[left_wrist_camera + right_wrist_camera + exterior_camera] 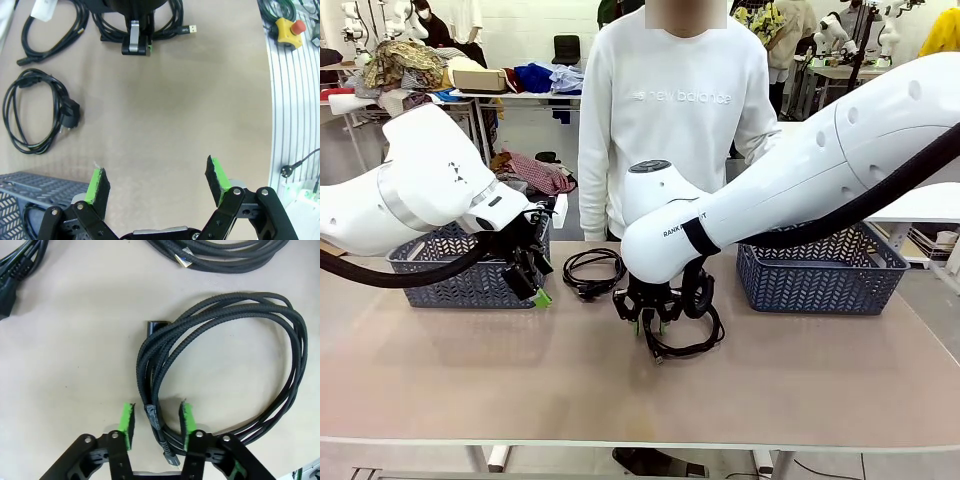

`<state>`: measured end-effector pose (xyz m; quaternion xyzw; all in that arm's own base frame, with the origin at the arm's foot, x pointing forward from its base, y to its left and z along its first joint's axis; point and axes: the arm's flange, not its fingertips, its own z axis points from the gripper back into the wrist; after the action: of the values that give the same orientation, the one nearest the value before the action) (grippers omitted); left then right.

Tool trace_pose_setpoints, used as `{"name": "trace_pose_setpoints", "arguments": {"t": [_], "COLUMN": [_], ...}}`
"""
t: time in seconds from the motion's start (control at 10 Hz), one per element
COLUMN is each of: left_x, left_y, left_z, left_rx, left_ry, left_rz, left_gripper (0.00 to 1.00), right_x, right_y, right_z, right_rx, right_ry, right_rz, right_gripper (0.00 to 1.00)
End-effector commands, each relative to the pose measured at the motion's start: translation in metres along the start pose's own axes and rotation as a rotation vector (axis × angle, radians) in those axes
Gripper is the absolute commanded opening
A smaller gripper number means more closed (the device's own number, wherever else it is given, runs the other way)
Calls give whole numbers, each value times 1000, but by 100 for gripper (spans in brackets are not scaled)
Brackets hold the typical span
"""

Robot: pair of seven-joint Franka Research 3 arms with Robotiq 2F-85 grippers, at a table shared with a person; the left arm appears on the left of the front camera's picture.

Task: Organize the cables according to human instructions.
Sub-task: Pick up a bundle of cables and place it in the basket indicated by the human.

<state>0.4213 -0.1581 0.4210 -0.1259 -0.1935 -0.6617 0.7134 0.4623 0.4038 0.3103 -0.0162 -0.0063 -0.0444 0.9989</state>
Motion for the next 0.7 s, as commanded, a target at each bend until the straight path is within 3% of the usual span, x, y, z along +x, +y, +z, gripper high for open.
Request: {"name": "trace_pose_setpoints", "arguments": {"t": [0.0,0.3,0.6], "left_x": [-1,-1,-1], "left_y": [0,0,0], "left_z": [1,1,1], "left_rx": [-1,-1,-1], "left_ry": [1,1,1], "left_rz": [1,1,1], "left_gripper": [100,100,100], "right_x": [4,4,-4], "right_y": [7,8,11], "right_z": [1,0,5], "right_rx": [-8,-4,-20], "right_ry": [3,20,28], "right_rz": [-21,-21,-56], "right_gripper": [30,4,0]}}
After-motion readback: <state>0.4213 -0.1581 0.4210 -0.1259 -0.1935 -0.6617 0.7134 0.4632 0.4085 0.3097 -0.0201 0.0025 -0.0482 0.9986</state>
